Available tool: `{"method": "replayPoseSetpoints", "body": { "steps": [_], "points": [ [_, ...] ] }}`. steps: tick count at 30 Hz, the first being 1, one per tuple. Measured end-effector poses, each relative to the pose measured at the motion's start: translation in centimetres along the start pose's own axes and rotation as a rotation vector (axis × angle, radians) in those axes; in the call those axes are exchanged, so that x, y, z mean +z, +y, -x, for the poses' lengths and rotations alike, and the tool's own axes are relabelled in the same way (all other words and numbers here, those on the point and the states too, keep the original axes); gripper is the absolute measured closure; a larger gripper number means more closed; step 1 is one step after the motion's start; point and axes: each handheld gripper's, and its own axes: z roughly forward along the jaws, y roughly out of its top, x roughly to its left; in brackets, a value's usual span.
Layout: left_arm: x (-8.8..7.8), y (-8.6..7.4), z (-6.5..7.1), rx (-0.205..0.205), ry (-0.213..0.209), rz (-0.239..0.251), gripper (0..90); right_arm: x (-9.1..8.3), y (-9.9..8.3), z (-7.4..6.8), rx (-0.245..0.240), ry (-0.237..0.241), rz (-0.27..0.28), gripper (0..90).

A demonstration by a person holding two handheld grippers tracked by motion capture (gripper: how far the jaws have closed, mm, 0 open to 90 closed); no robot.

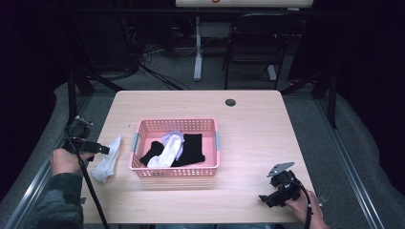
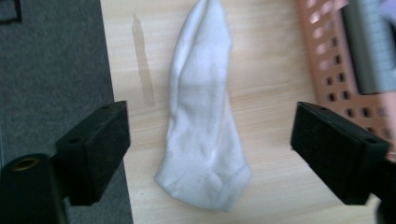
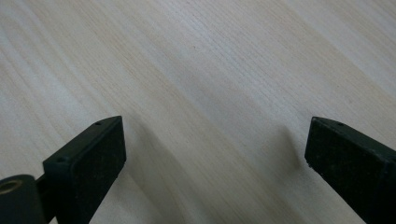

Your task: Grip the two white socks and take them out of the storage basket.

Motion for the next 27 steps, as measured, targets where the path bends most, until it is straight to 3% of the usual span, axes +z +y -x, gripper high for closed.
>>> {"method": "replayPoseSetpoints", "body": {
  "steps": [4, 12, 18, 27],
  "points": [
    [-2.6, 0.0, 1.1, 0.024, -0.013, 0.068, 3.9, 0.0, 0.0, 0.0, -0.002, -0.003, -0.004, 4.5],
    [-5.0, 0.5, 4.7, 0.105, -0.032, 0.137, 0.5, 0.0, 0.0, 0.0, 0.001, 0.001, 0.005, 4.5],
    [-4.9, 1.4, 7.8, 0.183, -0.053, 0.135, 0.6, 0.0, 0.0, 0.0, 0.001, 0.005, 0.002, 4.5],
    [-3.0, 2.9, 10.5, 0.24, -0.084, 0.1, 0.7, 0.0, -0.1, 0.0, 0.006, 0.013, 0.013, 4.6]
  ]
}}
